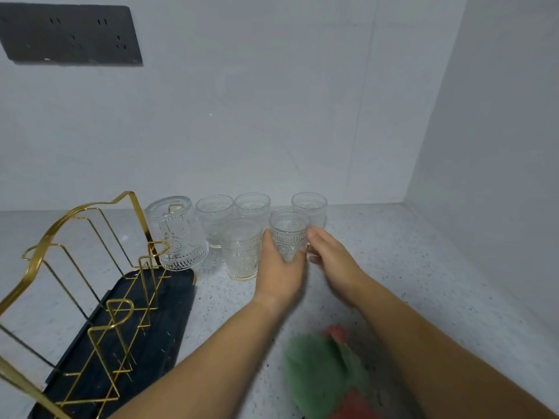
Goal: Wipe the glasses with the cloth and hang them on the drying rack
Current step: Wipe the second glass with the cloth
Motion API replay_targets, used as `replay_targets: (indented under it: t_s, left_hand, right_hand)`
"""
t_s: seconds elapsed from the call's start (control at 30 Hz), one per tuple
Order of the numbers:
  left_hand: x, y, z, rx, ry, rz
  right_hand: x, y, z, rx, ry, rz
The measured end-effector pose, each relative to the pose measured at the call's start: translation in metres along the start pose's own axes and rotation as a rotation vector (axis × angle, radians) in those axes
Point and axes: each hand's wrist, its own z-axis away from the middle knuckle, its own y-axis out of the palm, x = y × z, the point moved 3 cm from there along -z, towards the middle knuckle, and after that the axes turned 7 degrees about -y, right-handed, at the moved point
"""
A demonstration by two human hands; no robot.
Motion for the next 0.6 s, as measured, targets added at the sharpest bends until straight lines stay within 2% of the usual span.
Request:
replay_targets:
  t_s: [0.1,0.33,0.5,0.6]
  left_hand:
    - [0.004,-0.002,0.002,-0.041,0.041,-0.012]
    - [-0.001,-0.010,0.039,-0.017,0.132,-0.024]
    - [-0.003,-0.028,0.075,0.095,0.181,0.038]
    - [-0.007,-0.038,0.092,0.194,0.180,0.203]
  right_hand:
    - [0.000,-0.003,0.006,0.004,-0.020,0.021]
    - [0.022,-0.021,0.053,-0.040,-0.098,-0.016]
    - [0.038,-0.017,0.096,0.008,-0.130,-0.071]
    - [0.047,-0.004,0.117,0.066,-0.120,-0.184]
